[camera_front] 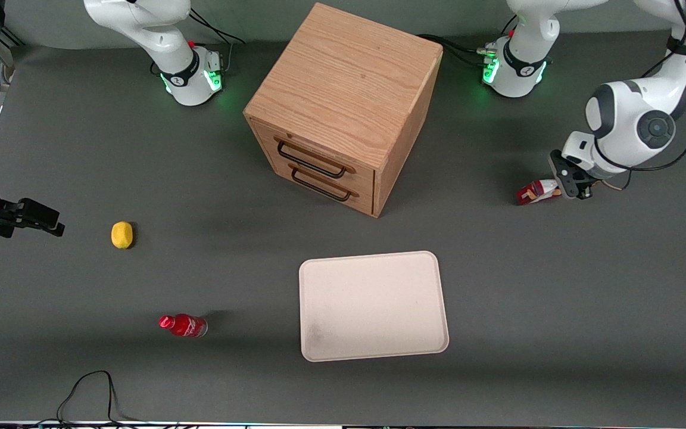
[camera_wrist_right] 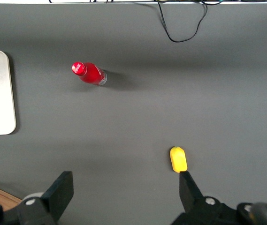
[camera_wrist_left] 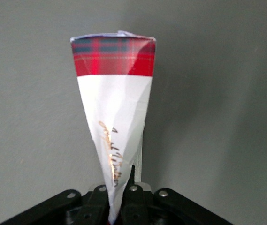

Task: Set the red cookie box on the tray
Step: 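Lift the cookie box and carry it with the left gripper to the tray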

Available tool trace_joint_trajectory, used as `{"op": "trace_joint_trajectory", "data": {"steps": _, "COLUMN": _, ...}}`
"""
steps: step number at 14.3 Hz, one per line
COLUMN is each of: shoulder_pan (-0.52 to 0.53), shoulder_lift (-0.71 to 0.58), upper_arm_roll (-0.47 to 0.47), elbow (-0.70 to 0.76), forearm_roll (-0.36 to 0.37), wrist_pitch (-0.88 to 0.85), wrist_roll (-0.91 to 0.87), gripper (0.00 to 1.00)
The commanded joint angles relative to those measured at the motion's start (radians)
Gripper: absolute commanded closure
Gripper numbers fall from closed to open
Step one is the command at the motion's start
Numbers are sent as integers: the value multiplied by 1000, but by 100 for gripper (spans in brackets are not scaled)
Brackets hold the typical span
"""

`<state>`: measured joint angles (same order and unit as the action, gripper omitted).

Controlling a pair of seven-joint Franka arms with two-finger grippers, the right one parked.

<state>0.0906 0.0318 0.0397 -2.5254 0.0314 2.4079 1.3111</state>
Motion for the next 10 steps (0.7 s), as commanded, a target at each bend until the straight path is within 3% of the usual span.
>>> {"op": "trace_joint_trajectory", "data": {"steps": 1, "shoulder_pan": -15, "shoulder_lift": -47, "upper_arm_roll": -4, "elbow": 152, "forearm_roll": -8, "wrist_pitch": -198, "wrist_roll": -160, "gripper": 100}}
{"op": "trace_joint_trajectory", "data": {"steps": 4, "shoulder_pan": -46, "shoulder_lift": -44, "upper_arm_roll": -11, "elbow": 360, "forearm_roll": -108, "wrist_pitch": -395, "wrist_roll": -346, "gripper": 100}}
{"op": "trace_joint_trajectory", "data": {"steps": 10, "shoulder_pan": -81, "shoulder_lift": 0, "upper_arm_roll": -164, "elbow": 765, "forearm_roll": -122, "wrist_pitch": -602, "wrist_roll": -1005, "gripper": 100}}
